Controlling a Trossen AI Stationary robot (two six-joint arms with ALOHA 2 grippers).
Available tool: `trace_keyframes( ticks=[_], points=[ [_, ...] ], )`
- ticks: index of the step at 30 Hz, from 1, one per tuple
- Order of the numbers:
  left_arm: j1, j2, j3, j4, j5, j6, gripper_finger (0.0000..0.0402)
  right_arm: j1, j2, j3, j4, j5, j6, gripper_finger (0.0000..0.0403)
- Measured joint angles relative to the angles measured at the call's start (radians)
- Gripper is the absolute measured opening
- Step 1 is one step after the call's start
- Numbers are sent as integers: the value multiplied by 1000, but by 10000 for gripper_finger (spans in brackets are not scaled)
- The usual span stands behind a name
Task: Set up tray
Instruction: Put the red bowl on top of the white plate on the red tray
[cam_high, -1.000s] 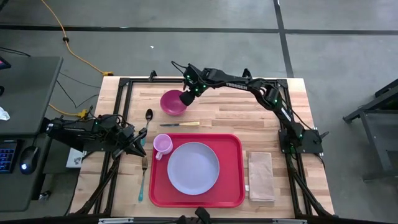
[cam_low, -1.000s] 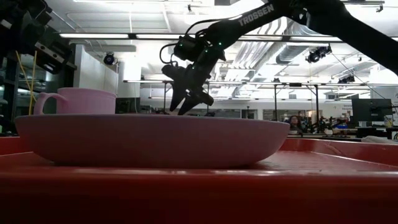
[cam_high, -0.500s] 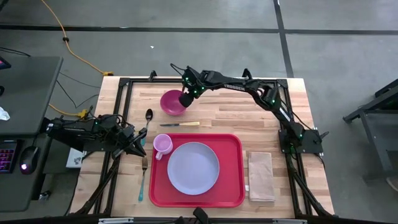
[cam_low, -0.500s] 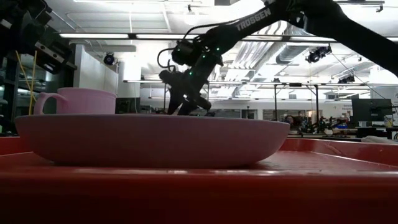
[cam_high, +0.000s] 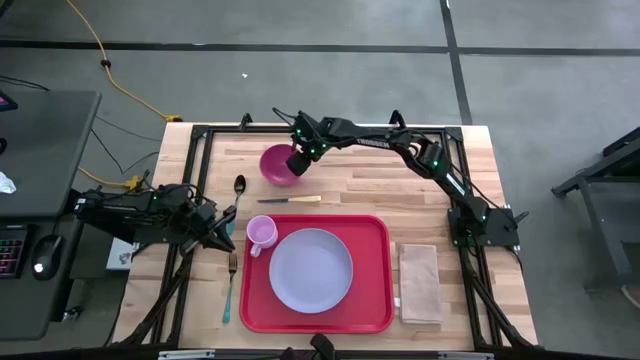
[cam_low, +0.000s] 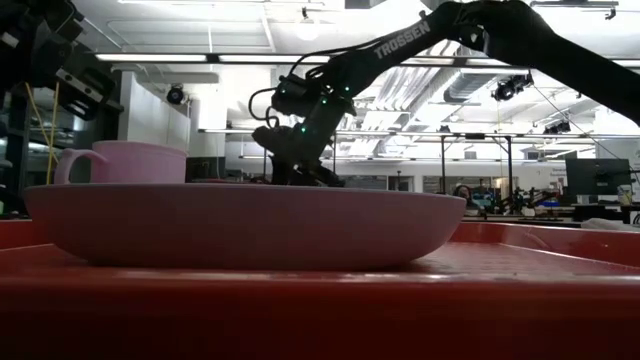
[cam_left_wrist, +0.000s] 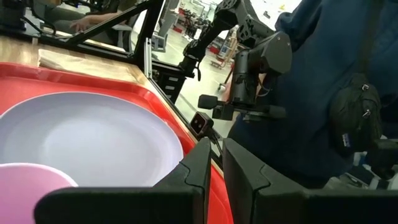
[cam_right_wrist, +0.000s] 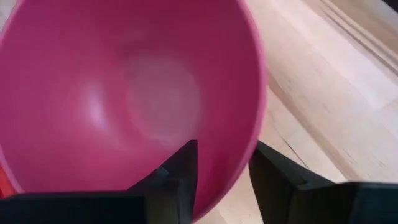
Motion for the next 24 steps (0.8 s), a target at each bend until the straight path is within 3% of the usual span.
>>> trace_keyframes(
  ticks=[9, 24],
  points=[
    [0, 0, 0, -19, 1, 1, 74, 0, 0, 0, 14, 3, 0, 10],
    [0, 0, 2, -33, 1, 7, 74, 2, 0, 0, 18, 22, 61, 1]
  ],
)
